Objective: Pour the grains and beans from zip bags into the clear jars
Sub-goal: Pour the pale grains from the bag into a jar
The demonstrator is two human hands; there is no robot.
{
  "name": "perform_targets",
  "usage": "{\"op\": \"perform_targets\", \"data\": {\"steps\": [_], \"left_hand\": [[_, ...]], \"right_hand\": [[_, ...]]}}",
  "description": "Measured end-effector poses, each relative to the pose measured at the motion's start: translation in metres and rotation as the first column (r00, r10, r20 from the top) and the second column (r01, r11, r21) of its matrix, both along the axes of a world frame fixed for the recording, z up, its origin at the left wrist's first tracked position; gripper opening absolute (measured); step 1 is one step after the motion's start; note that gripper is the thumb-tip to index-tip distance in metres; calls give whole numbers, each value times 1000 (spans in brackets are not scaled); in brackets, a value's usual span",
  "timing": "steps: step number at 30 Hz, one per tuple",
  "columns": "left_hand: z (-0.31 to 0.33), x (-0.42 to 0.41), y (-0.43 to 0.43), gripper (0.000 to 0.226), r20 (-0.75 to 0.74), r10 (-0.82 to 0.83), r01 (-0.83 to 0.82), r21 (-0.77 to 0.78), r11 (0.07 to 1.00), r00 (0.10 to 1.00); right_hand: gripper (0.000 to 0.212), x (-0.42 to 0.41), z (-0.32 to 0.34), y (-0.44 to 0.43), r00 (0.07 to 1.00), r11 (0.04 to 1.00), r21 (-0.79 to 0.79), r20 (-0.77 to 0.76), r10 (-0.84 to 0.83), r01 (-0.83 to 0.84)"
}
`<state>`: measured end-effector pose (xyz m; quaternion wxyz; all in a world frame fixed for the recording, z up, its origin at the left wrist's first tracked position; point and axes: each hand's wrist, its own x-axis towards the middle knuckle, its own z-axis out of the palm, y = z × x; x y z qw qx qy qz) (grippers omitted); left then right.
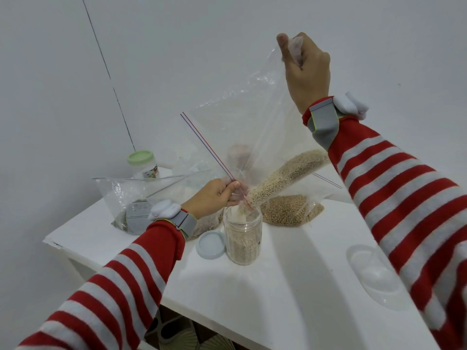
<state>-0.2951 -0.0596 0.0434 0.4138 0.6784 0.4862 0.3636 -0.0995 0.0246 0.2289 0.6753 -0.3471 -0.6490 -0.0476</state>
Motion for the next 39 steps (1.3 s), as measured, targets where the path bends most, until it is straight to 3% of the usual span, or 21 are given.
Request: {"op": "perform_targets", "data": {"steps": [39], "left_hand": [[-3,-2,-1,29,-1,-2,2,23,1000,1000]], "right_hand": [[45,-5,4,-2,999,999,-33,8,34,-34]]}}
